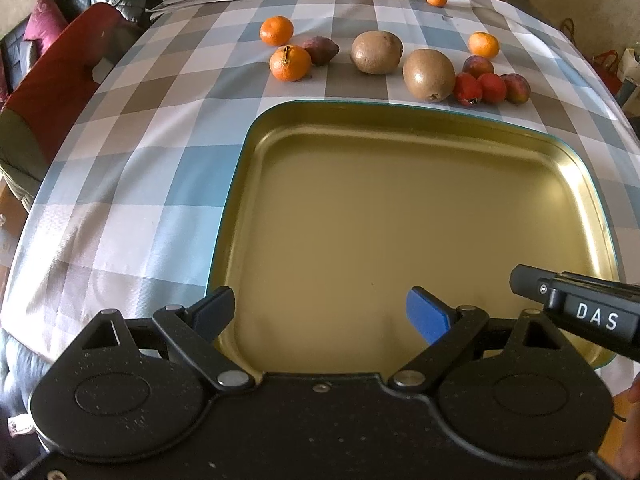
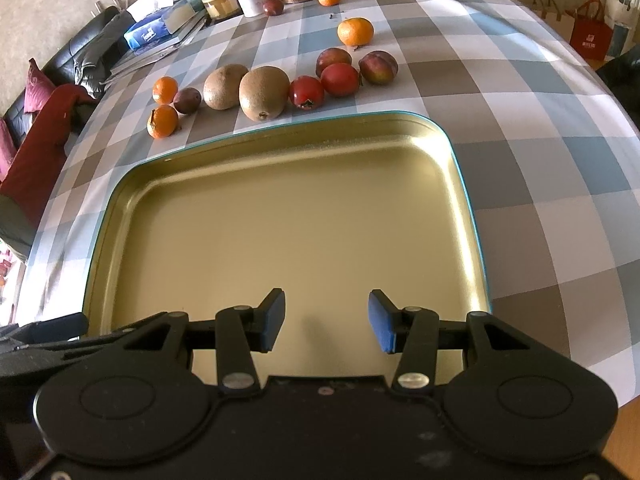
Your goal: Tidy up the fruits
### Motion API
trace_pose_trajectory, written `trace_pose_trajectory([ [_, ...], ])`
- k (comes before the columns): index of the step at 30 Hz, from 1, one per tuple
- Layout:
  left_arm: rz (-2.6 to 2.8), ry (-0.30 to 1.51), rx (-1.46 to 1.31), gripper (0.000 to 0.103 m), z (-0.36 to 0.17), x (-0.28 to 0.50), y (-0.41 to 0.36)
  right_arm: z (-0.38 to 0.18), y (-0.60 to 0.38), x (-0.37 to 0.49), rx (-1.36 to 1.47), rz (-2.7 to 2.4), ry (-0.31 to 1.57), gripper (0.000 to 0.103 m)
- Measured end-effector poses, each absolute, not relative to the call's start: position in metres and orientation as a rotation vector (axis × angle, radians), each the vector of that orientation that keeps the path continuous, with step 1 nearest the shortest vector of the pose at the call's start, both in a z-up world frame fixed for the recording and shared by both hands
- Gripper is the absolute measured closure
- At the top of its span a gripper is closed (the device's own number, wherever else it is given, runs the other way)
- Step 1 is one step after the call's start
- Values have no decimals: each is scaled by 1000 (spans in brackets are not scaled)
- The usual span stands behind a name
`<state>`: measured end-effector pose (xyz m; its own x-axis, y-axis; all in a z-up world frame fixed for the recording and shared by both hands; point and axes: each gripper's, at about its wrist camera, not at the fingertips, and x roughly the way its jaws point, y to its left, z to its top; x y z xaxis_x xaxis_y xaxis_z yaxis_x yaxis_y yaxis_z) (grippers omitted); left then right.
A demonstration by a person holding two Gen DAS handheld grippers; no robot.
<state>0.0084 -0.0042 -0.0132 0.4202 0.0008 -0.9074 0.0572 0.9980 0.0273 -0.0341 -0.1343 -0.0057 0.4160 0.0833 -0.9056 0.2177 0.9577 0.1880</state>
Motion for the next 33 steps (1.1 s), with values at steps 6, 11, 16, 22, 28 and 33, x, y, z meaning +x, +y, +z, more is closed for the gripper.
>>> trace_pose_trajectory([
  [6,-41,1141,52,10,-14,8,-5,-7,-136,-34,305,-80,1147,53],
  [11,-44,1153,48,10,-14,10,-5,-7,-137,-33,307,-78,1155,53],
  [16,-45,1162,43,10,-15,11,-5,-8,-137,-32,310,-88,1162,53],
  [22,-49,1176,33,10,-17,12,-5,-8,-137,-30,313,-83,1173,53],
  [28,-51,1190,22,10,-18,14,-4,-9,-137,-26,318,-73,1186,53],
  [33,-58,1214,4,10,-21,18,-2,-10,-137,-24,324,-68,1196,53],
])
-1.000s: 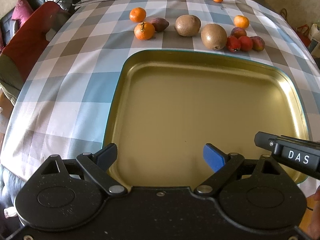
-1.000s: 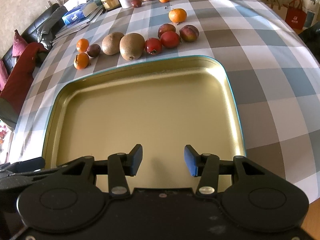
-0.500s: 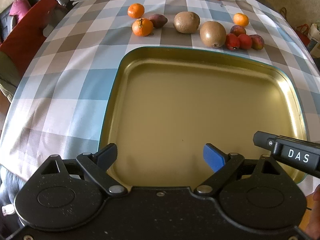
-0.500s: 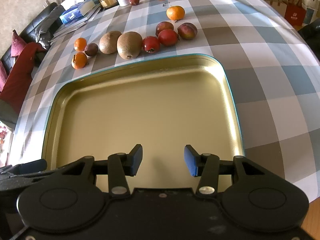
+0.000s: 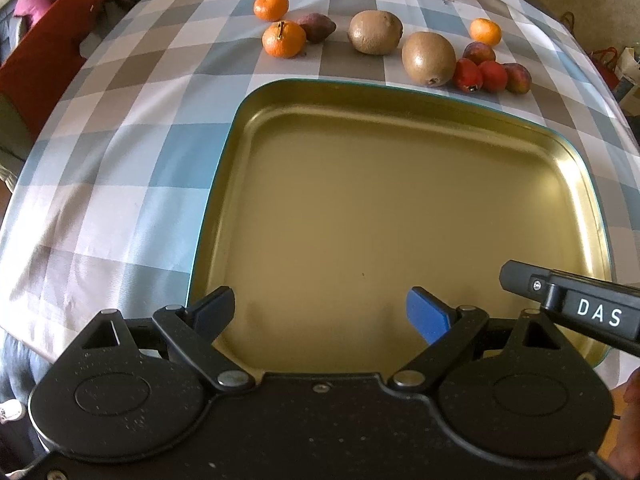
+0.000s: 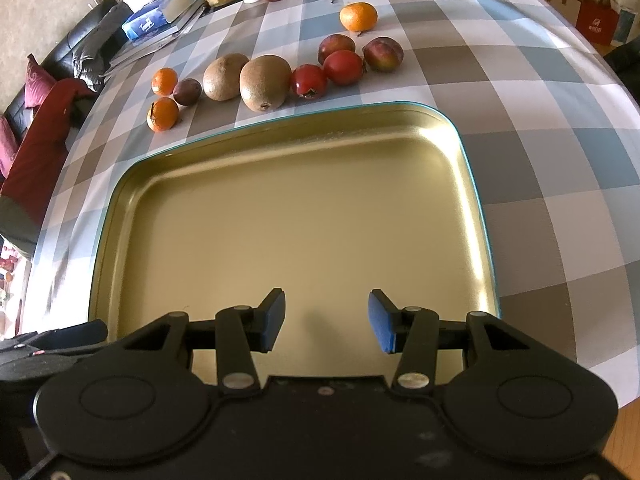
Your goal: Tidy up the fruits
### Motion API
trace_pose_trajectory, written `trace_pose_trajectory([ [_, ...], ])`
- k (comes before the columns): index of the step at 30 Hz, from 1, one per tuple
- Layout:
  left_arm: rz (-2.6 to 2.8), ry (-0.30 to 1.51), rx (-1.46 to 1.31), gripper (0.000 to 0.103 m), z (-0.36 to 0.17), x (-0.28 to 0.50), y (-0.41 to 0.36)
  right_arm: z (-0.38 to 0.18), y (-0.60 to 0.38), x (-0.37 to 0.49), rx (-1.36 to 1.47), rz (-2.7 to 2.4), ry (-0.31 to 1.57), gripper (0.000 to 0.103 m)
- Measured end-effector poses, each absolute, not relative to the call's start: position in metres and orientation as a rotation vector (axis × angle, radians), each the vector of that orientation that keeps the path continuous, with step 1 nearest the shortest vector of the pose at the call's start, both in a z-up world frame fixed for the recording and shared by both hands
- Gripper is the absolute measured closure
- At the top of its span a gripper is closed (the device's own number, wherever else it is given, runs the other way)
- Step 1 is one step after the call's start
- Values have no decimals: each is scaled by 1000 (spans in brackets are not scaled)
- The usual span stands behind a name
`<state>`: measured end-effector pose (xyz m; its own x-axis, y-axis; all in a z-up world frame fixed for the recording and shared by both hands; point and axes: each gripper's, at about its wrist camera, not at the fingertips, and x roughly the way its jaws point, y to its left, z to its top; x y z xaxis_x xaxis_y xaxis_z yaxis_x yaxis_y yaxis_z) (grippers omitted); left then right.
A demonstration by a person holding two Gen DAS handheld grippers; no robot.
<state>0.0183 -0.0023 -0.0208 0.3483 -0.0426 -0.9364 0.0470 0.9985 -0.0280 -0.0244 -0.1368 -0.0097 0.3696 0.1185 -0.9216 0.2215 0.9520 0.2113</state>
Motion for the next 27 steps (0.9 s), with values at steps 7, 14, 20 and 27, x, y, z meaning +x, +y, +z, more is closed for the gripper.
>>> trace_pose_trajectory([
  [7,-62,1224,1,10,-21,20,-1,-10,-138,-21,335,-66,1205,53],
  [14,-73,1245,5,10,-22,25,1,-9,-137,-16,330,-60,1218,53],
  [20,-110,1291,-7,11,-24,29,5,-10,-137,-10,333,-36,1249,53],
  [27,-147,1339,6,11,-26,32,10,-8,-140,-1,344,20,1307,53],
])
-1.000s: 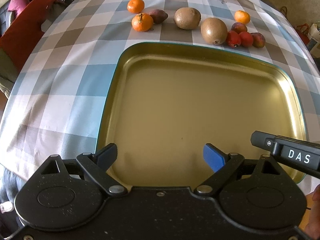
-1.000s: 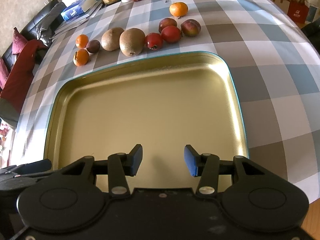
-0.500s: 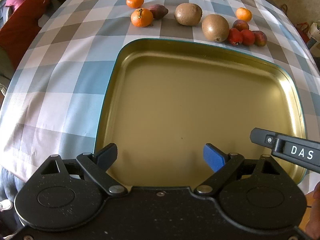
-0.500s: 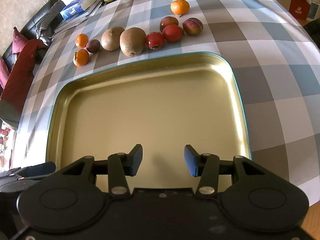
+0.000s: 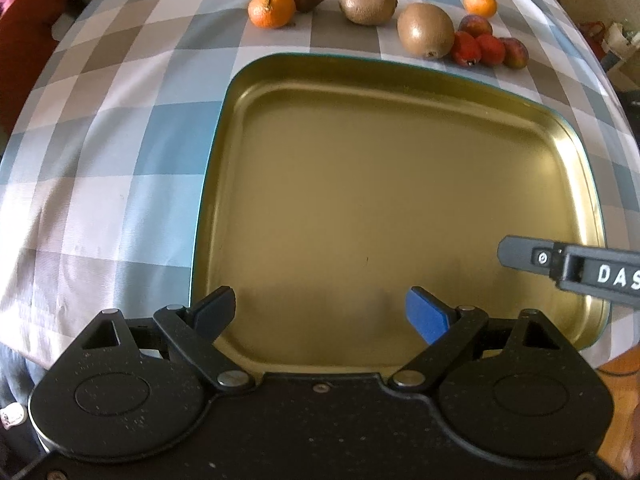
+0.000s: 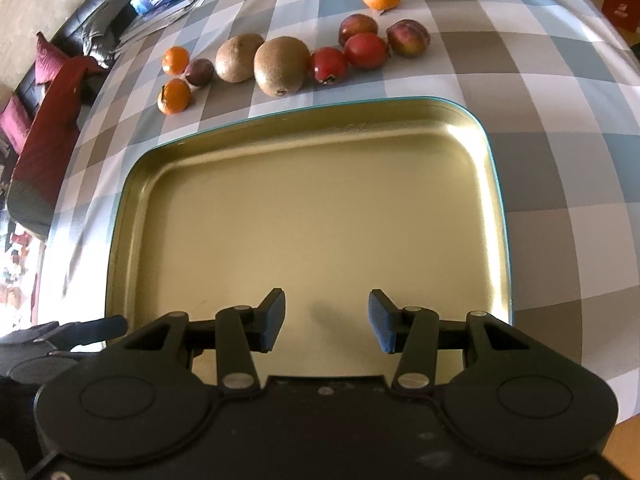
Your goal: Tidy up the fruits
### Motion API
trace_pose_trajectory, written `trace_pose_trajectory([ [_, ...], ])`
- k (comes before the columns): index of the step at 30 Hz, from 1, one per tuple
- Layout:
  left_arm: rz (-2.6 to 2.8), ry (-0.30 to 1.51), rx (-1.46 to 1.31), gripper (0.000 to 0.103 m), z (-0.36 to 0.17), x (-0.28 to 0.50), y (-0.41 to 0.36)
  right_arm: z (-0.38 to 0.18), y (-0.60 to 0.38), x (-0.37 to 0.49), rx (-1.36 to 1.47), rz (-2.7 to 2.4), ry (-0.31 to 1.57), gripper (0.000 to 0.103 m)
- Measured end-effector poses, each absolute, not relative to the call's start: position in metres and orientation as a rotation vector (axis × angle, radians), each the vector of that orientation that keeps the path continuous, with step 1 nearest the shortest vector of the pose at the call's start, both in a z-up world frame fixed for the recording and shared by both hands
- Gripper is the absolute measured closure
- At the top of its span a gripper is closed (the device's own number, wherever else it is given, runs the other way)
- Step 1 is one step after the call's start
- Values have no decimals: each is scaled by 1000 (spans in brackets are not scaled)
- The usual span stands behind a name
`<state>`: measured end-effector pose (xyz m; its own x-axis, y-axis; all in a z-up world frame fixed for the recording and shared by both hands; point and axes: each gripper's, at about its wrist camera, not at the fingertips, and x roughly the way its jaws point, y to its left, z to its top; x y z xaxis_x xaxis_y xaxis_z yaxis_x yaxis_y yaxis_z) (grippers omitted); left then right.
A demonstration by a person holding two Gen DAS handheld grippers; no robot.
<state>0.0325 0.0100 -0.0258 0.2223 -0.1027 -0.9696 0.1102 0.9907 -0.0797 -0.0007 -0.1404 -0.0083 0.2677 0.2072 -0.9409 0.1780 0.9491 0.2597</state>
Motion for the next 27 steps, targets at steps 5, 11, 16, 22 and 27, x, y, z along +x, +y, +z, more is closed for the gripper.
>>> trace_pose_trajectory([
  [5,-213,1373,43,14,-26,34,9,-6,-143,9,357,82,1360,53],
  [11,-288,1319,65,15,-13,40,10,-2,-146,24,330,128,1419,53],
  [16,-291,1189,56,15,8,53,17,13,-155,39,252,81,1360,53],
  [22,-217,1005,-7,15,29,77,34,36,-168,58,174,-31,1190,53],
  [27,-198,877,-23,15,29,95,34,47,-175,72,122,-138,981,53],
])
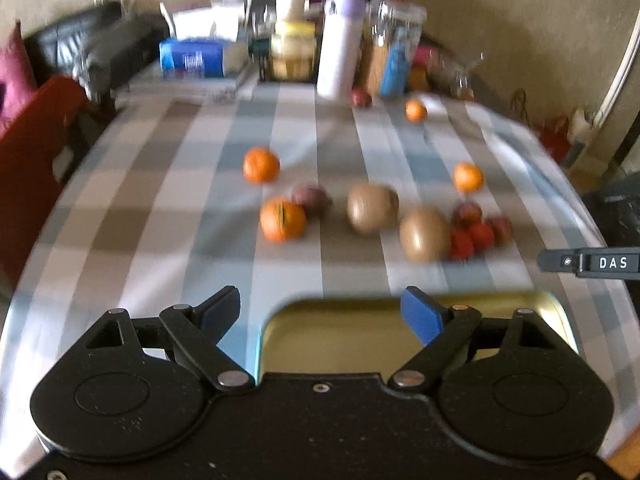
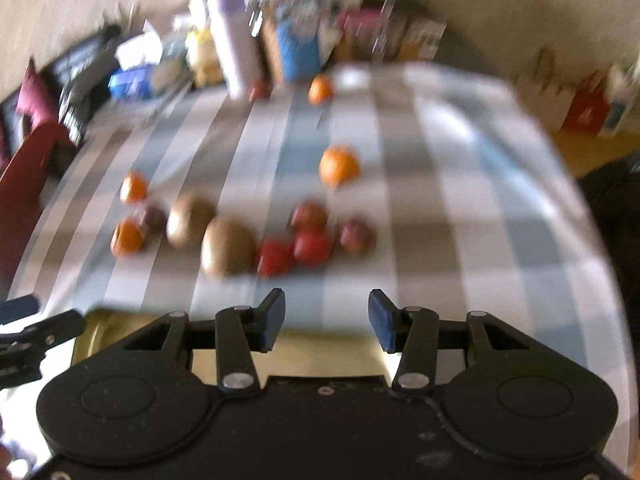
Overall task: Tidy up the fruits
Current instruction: 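Move both open grippers past the tray toward the row of fruit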
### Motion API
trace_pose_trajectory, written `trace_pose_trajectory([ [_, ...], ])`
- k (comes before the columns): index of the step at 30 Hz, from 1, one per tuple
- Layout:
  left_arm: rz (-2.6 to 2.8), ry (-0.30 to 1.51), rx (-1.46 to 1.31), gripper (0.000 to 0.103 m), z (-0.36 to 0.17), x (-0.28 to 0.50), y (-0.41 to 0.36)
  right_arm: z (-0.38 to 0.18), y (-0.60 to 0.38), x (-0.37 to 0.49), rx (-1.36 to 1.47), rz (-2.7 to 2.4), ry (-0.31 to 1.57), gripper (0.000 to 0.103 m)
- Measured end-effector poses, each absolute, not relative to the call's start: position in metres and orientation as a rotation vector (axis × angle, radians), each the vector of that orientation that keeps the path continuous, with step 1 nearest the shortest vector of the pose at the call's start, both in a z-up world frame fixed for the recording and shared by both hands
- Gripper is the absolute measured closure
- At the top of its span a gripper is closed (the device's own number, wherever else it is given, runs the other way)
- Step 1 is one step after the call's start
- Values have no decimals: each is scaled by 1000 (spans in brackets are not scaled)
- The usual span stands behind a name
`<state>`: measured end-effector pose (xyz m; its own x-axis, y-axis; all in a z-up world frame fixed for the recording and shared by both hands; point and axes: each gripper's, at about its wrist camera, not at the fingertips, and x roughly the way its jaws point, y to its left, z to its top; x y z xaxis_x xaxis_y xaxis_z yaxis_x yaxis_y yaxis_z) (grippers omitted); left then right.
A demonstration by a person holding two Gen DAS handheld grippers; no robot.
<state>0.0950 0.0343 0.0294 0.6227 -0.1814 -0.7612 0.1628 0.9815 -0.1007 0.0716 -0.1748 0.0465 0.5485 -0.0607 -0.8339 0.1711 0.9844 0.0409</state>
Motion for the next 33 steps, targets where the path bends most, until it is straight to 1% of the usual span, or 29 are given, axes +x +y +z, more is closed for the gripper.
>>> trace_pose_trajectory([
  [5,-103,730,36,15,20,102,24,37,-171,73,61,-185,768,53],
  [7,-93,706,23,15,12,106,23,30,-169,73,59,-187,702,53],
  [9,-101,702,8,15,5,112,21,19,-170,75,74,-188,675,53],
  [13,-111,775,45,15,-15,127,14,4,-180,83,158,-183,738,53],
  [18,-87,865,59,15,-39,138,13,-19,-184,83,186,-194,815,53],
  [24,-80,889,24,15,-44,139,19,-43,-184,86,196,-179,923,53],
  [26,-84,893,16,14,-45,139,20,-46,-179,83,165,-183,915,54],
  [27,-84,891,15,14,-45,139,20,-46,-175,82,140,-181,910,52],
  [33,-79,876,51,14,-44,133,17,-45,-169,75,127,-160,909,51],
])
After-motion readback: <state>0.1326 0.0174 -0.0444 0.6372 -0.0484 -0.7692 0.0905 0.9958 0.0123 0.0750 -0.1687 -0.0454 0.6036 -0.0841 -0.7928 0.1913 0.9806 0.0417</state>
